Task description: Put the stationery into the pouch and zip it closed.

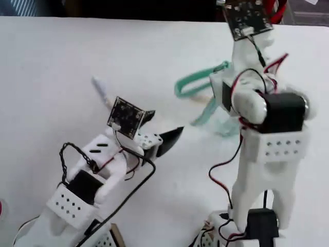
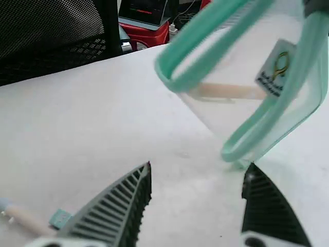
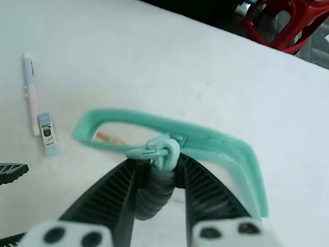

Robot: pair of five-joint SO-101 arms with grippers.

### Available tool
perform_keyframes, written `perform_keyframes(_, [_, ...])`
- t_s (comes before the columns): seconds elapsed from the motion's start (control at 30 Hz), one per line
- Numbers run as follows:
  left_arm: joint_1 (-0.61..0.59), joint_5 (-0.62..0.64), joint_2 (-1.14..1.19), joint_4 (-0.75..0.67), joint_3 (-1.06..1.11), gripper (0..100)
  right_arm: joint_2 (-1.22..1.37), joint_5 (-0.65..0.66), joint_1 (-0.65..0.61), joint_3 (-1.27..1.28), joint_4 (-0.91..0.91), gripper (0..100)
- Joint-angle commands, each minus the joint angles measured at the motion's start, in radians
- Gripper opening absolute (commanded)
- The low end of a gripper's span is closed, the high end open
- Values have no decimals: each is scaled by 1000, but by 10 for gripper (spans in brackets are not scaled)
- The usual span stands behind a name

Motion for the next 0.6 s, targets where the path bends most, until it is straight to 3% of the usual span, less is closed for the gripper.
perform_keyframes(0.0, [58, 28, 5, -6, -78, 290, 18, -41, -4, 6, -1, 18])
perform_keyframes(0.13, [68, 26, 7, -104, -84, 290, 48, -49, 2, 14, -1, 18])
perform_keyframes(0.3, [-1, 26, 88, -203, -103, 287, -24, -14, 61, 25, 1, 18])
perform_keyframes(0.57, [-74, 31, 288, -212, -206, 290, -77, 91, 193, 172, -1, 18])
